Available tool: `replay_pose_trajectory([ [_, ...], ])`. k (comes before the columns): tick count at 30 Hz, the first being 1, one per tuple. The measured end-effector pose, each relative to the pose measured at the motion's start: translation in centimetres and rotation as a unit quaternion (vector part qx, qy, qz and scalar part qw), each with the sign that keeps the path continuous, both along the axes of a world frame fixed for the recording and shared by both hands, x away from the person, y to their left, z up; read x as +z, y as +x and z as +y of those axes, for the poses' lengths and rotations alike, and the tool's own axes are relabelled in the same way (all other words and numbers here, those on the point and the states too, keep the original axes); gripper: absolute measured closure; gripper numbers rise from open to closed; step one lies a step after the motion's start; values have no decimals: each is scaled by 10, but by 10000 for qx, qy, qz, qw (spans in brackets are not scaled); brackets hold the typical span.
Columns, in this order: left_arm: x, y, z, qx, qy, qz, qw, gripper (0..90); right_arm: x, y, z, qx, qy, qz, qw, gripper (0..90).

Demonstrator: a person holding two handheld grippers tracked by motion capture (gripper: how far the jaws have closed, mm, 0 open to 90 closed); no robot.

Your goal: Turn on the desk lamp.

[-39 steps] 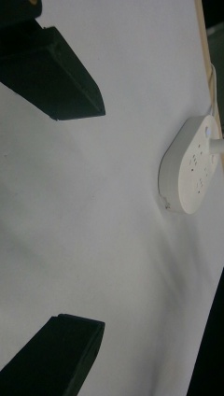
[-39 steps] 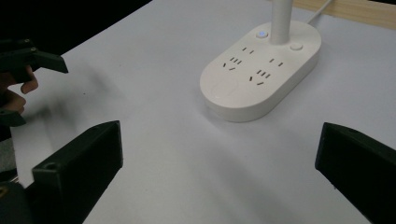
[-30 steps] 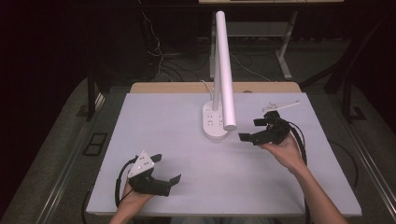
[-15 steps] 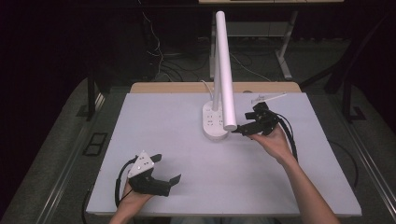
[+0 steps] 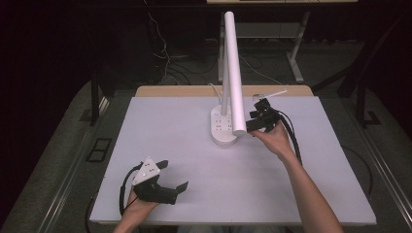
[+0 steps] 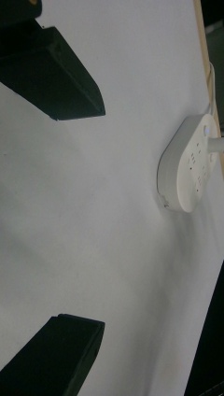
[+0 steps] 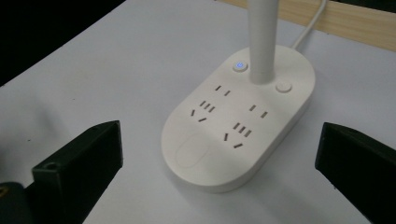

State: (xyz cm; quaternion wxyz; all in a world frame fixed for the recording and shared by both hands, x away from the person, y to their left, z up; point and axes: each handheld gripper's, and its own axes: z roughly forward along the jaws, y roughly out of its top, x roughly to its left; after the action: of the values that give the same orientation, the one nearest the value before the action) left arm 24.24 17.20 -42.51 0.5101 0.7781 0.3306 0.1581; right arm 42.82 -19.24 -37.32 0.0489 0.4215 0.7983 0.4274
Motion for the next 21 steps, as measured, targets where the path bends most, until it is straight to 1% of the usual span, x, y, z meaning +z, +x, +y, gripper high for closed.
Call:
replay_pose_trajectory([
  [2, 0, 0, 0, 3, -15, 2, 10000, 0, -1, 2, 0, -21, -1, 8, 10000, 2],
  [3, 0, 0, 0, 0, -19, 4, 10000, 0, -3, 6, -2, -63, 16, -3, 10000, 2],
  [4, 0, 0, 0, -1, -13, 4, 10000, 0, -4, 8, -2, -93, 17, 27, 10000, 2],
  [7, 0, 0, 0, 3, -26, 8, 10000, 0, -4, 13, -3, -118, 38, 5, 9999, 2],
  [10, 0, 0, 0, -18, -22, -2, 10000, 0, -5, 22, -5, -241, 67, -17, 9997, 2],
  [12, 0, 0, 0, -19, -11, 0, 10000, 0, -6, 27, -4, -271, 68, 4, 9996, 2],
  [15, 0, 0, 0, -20, -19, -4, 10000, 0, -7, 34, -2, -315, -60, -7, 9995, 2],
  [20, 0, 0, -1, -49, -10, 7, 10000, 0, -10, 42, -2, -377, -85, 26, 9992, 2],
  [21, 0, 0, -1, -60, -5, 6, 10000, 0, -11, 46, -1, -400, -111, 41, 9991, 3],
])
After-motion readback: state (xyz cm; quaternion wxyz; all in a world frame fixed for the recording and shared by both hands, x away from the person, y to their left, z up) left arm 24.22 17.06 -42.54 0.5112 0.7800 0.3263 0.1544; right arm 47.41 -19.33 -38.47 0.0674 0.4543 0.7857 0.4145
